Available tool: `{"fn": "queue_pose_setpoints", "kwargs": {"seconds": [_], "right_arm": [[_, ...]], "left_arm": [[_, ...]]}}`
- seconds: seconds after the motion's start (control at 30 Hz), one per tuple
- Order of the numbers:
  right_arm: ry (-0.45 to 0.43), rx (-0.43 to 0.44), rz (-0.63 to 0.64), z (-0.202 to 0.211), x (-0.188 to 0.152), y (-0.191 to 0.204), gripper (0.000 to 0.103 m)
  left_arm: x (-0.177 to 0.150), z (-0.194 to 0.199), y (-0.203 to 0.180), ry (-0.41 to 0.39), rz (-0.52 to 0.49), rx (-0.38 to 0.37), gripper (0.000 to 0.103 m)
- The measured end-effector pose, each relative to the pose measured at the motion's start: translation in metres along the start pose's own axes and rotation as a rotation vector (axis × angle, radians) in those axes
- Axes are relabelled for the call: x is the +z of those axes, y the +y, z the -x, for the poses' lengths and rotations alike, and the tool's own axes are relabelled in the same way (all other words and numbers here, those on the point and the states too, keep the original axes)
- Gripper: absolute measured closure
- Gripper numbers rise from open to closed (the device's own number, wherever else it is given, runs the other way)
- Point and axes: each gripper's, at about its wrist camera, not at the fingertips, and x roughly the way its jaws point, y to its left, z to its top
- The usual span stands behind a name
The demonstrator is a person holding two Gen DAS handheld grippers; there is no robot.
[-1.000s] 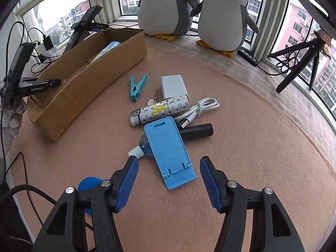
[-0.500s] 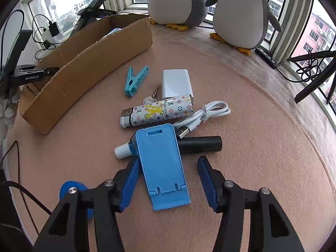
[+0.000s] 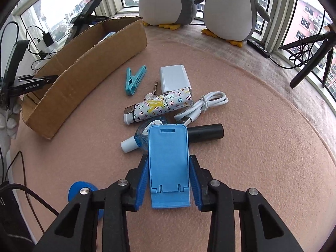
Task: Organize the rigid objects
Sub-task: 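Grasp the blue phone stand with the right gripper and lift it, then lower the phone stand into the box beside the bottle and release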
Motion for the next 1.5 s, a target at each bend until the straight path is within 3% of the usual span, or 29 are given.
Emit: {"fn": "queue_pose_setpoints", "kwargs": {"seconds": [0.33,0.63,1.2,1.5], "right_arm": [[-0.089,-0.042,-0.15,0.036,0.004,0.011,0.07],[-0.177,-0.013,-0.125,0.063,0.047,0.054,0.07],[-0.149,0.032,-0.047,0.032,0.105,0.134,0.07],[-0.116,0.062,-0.021,0.009,0.117,0.166,0.07]], "left_arm": [[0.001,0.0,-0.001,-0.011,-0.003,-0.004,0.079],[0.002,-0.001,0.0,-0.02,-0.009,-0.01,0.079],[0.0,-0.002,0.002,-0.03,0.007,-0.03,0.079],[0.0,-0.002,0.002,-0.031,0.011,-0.033,0.079]]}}
